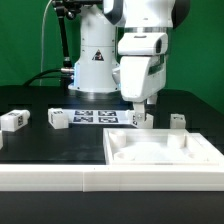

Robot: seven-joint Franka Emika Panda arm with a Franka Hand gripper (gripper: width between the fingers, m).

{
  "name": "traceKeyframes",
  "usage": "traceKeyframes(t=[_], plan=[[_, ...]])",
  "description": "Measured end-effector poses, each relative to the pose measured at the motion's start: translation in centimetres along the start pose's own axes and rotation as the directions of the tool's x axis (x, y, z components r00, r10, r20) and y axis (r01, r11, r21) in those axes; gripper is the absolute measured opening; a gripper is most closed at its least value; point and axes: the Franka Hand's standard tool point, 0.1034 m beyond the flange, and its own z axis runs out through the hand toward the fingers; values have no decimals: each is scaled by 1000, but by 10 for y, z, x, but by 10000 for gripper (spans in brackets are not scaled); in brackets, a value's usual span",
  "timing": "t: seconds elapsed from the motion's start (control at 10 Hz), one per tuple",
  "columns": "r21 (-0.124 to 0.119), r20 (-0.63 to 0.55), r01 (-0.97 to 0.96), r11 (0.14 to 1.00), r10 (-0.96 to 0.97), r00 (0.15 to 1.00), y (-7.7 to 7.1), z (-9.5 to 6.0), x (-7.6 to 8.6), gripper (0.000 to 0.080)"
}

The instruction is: Assemble one leg

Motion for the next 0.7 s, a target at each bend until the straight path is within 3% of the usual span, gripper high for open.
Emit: traceKeyframes(t=[0.3,0.5,0.7], plan=[[19,-6,-392,920,392,920,-20,2,17,648],[30,-3,-536,844,536,844,-30,5,25,648],[35,-1,-606,794,607,795,-29,5,25,648]])
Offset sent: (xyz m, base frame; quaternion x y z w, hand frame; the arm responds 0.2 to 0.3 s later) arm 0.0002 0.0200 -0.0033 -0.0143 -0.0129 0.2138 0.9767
